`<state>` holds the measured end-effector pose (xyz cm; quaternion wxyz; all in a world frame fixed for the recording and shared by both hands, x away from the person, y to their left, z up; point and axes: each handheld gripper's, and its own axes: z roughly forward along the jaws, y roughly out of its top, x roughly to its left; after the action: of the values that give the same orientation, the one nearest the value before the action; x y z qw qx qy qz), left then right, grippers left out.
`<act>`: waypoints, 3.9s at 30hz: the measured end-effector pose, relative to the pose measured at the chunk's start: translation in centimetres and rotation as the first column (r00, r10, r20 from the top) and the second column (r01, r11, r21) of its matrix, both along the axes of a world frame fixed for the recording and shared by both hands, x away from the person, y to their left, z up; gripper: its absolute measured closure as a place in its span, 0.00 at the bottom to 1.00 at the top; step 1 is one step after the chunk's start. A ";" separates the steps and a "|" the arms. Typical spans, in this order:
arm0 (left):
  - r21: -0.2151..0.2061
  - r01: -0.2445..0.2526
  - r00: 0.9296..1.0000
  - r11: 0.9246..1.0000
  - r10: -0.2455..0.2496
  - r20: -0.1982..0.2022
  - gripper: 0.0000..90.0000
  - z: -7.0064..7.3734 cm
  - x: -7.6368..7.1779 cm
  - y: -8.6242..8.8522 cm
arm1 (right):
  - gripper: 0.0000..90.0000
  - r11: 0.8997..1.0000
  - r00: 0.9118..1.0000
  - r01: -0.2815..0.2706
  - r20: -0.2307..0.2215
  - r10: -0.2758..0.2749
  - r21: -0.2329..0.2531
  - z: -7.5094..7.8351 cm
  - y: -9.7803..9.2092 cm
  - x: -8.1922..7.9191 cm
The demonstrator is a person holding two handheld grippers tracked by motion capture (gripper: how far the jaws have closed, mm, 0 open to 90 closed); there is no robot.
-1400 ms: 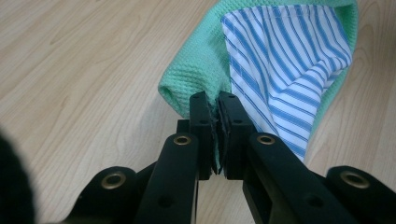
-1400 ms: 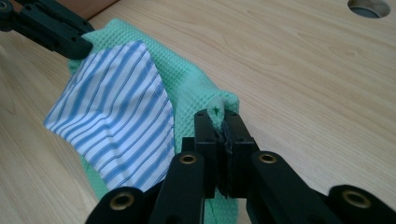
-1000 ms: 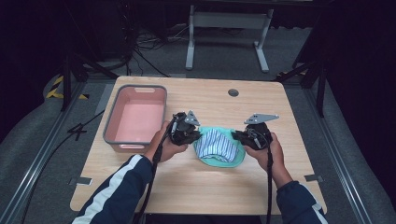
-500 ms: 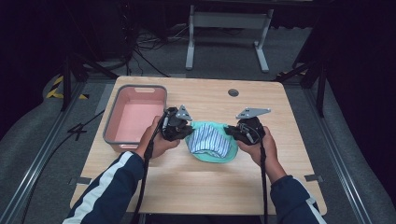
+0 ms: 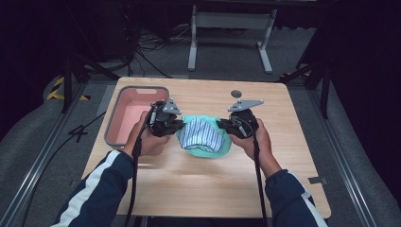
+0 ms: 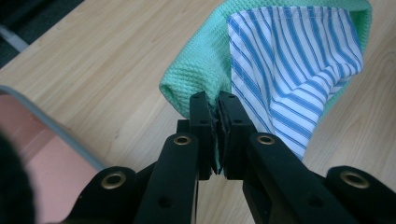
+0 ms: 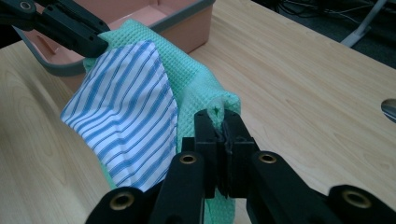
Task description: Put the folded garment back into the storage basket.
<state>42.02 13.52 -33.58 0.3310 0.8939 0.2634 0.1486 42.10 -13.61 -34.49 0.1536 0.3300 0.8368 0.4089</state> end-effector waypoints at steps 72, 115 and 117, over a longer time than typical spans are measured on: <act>0.081 -0.371 0.929 0.925 0.371 0.022 0.95 -0.6 1.2 17.3 | 0.96 0.979 0.978 -0.202 -0.060 0.201 -0.021 -0.9 21.9 6.5; -0.032 -0.382 0.920 0.924 0.383 0.079 0.74 -2.5 0.0 14.7 | 0.78 0.973 0.981 -0.193 -0.016 0.193 -0.128 -3.9 19.3 6.4; -0.045 -0.381 0.920 0.923 0.384 0.084 0.73 -2.3 -0.4 14.5 | 0.77 0.972 0.982 -0.189 -0.005 0.190 -0.139 -3.5 19.0 6.1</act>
<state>41.62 28.04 -35.84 0.3196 0.8128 0.4195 0.2475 48.24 5.38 -37.98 0.1400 0.2353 0.8903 0.3640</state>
